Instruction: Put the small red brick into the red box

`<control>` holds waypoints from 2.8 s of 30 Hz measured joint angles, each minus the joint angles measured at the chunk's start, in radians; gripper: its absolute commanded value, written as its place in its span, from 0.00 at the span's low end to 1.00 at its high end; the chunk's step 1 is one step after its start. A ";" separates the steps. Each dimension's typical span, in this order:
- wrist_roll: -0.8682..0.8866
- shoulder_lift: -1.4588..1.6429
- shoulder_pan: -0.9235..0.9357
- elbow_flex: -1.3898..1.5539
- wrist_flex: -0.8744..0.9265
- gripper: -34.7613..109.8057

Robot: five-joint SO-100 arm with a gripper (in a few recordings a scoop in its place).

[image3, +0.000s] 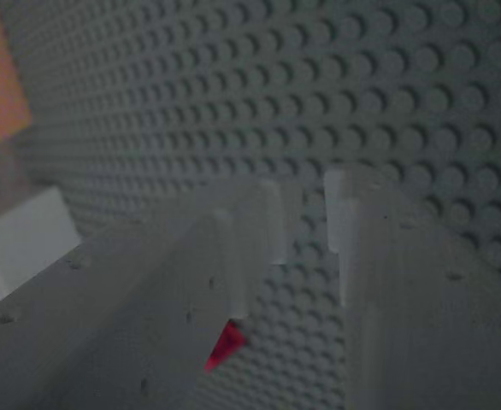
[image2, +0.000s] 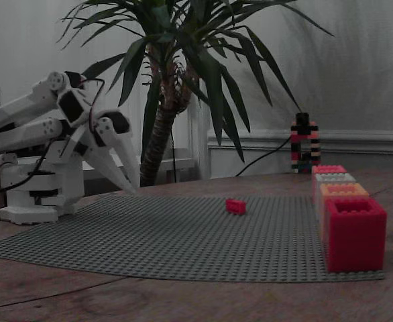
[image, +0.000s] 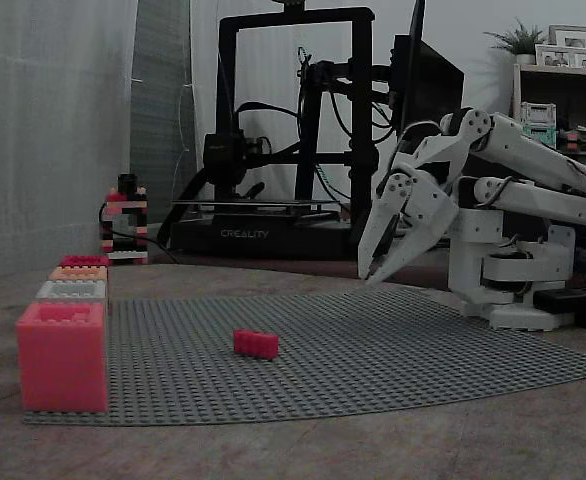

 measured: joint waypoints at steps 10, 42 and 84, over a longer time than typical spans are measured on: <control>-0.009 -0.015 0.000 0.000 -0.015 0.24; -0.732 -1.694 -0.296 -1.319 0.149 0.41; -0.566 -2.022 -0.344 -1.424 -0.101 0.42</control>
